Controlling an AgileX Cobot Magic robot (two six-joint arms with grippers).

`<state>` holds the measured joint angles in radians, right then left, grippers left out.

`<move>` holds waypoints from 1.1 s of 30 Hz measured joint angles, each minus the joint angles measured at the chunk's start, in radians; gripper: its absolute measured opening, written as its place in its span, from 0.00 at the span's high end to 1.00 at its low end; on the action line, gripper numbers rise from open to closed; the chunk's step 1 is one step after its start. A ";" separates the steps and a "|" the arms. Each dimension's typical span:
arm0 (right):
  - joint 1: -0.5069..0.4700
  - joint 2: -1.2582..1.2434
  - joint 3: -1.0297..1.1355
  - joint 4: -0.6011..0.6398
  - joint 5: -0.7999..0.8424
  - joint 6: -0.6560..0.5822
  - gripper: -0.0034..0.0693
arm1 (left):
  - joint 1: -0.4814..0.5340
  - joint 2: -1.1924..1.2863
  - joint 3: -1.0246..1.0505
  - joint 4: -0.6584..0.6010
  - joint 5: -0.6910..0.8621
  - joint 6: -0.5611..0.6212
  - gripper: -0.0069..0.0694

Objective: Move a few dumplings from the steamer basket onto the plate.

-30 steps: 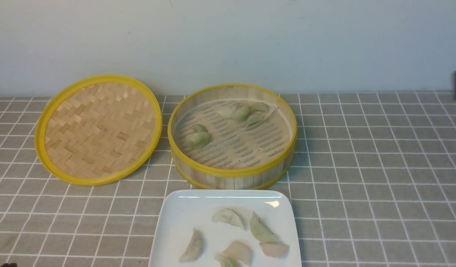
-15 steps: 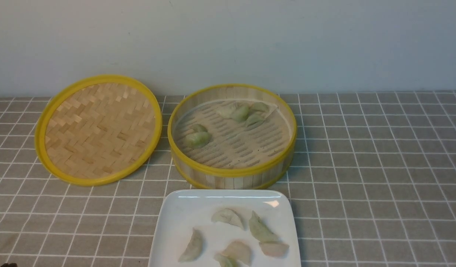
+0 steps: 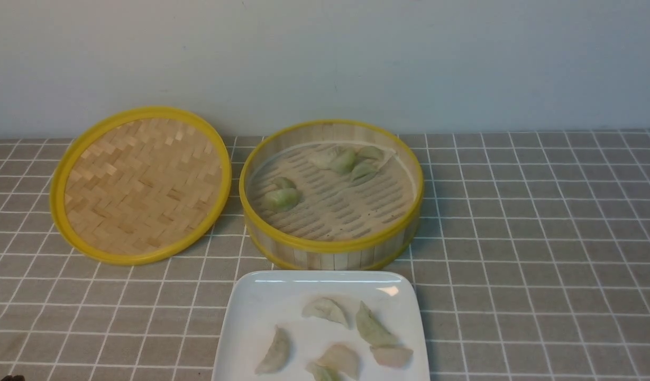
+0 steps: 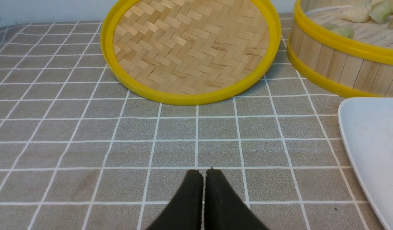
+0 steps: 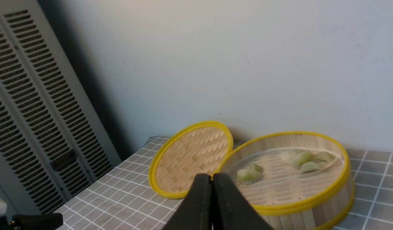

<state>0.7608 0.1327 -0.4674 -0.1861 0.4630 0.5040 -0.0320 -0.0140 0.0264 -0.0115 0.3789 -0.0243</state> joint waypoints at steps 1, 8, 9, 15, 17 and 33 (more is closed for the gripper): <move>0.000 0.000 0.001 0.041 -0.009 -0.055 0.97 | 0.000 0.000 0.000 0.000 0.000 0.000 0.92; 0.000 0.000 0.003 0.292 -0.068 -0.423 0.97 | 0.000 0.000 0.000 0.000 0.000 0.000 0.92; 0.001 0.000 0.003 0.307 -0.073 -0.446 0.97 | 0.000 0.000 0.000 0.000 0.000 0.000 0.92; -0.045 -0.028 0.032 0.315 -0.080 -0.510 0.97 | 0.000 0.000 0.000 0.000 0.000 0.000 0.92; -0.139 -0.050 0.065 0.308 -0.081 -0.512 0.97 | 0.000 0.000 0.000 0.000 0.000 0.000 0.92; -0.770 -0.143 0.486 0.263 -0.077 -0.540 0.97 | 0.000 0.000 0.000 0.000 0.000 0.000 0.92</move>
<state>-0.0095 -0.0105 0.0189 0.0764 0.3861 -0.0357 -0.0320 -0.0140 0.0264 -0.0115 0.3789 -0.0243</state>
